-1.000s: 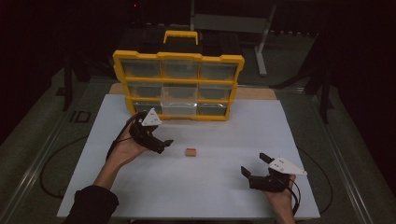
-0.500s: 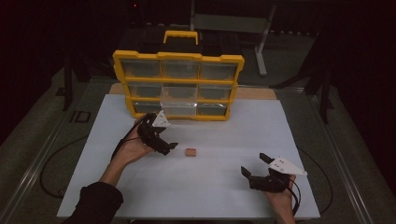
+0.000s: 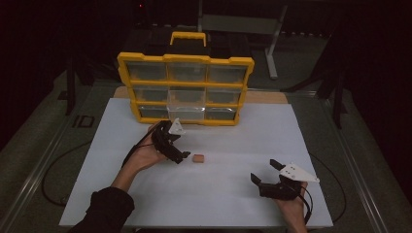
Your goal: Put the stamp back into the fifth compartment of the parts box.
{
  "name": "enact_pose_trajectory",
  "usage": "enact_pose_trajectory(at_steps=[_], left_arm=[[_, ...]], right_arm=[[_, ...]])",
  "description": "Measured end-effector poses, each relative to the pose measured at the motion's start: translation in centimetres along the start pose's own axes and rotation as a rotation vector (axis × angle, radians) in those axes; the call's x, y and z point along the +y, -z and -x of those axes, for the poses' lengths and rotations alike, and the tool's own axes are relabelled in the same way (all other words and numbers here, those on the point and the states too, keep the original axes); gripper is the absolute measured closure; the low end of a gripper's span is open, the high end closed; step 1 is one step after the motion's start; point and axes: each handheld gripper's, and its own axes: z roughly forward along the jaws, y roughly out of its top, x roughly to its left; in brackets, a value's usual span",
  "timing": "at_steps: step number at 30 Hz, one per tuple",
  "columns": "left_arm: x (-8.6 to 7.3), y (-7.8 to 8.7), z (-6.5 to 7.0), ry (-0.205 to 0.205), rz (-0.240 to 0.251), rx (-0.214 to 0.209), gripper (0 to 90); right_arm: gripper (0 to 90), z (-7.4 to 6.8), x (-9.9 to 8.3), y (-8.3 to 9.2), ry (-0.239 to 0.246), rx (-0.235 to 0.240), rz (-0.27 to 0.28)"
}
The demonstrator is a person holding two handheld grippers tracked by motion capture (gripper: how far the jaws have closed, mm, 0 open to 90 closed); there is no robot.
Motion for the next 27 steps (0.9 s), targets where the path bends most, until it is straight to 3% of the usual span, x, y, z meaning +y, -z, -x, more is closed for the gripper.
enact_pose_trajectory(at_steps=[18,27], left_arm=[[0.7,-2.2,0.8,-0.020,-0.051,-0.054,0.2],[1.0,-3.6,1.3,-0.035,-0.117,-0.074,2.8]], right_arm=[[7.6,0.0,0.0,0.0,0.000,0.004,-0.003],[7.6,0.0,0.0,0.0,0.001,0.006,-0.008]])
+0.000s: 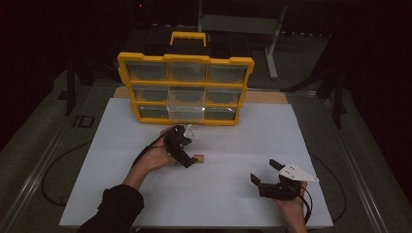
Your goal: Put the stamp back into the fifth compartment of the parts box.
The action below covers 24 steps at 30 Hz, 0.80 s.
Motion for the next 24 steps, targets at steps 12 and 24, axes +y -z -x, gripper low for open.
enact_pose_trajectory(at_steps=[12,24], left_arm=[[1.1,-1.5,1.4,-0.049,-0.050,-0.071,37.3],[1.5,-2.6,1.2,-0.048,-0.116,-0.116,67.0]], right_arm=[[7.6,0.0,0.0,-0.1,0.003,0.003,-0.004],[7.6,-0.1,-0.1,-0.2,0.010,0.009,-0.012]])
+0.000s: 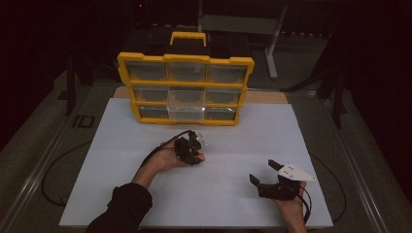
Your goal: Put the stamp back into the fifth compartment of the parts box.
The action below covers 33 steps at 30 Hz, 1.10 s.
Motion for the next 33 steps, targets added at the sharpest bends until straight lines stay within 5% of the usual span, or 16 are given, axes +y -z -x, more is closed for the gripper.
enact_pose_trajectory(at_steps=[33], left_arm=[[-0.3,3.5,0.0,0.041,0.040,0.037,67.1]], right_arm=[[7.6,0.0,0.0,0.1,-0.003,0.003,-0.001]])
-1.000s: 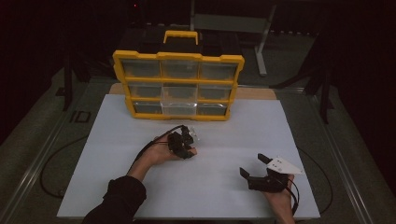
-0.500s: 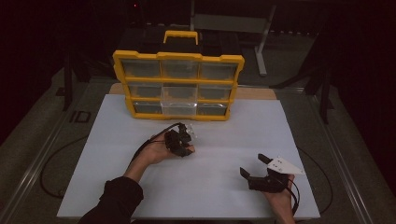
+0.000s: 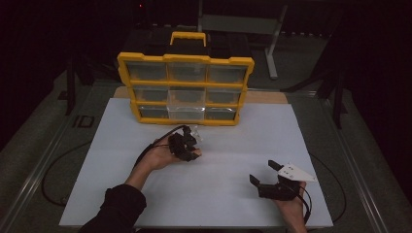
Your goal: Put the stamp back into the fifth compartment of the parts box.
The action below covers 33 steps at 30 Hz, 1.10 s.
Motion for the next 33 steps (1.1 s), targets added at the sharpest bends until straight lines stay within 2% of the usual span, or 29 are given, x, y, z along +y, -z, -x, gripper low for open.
enact_pose_trajectory(at_steps=[18,33], left_arm=[[-0.3,2.3,-0.3,0.016,0.014,0.004,67.1],[0.1,4.3,-0.6,0.009,0.020,0.000,67.0]], right_arm=[[7.6,-0.1,0.0,-0.1,-0.002,0.003,-0.003],[7.6,-0.1,-0.1,-0.1,0.000,0.008,-0.006]])
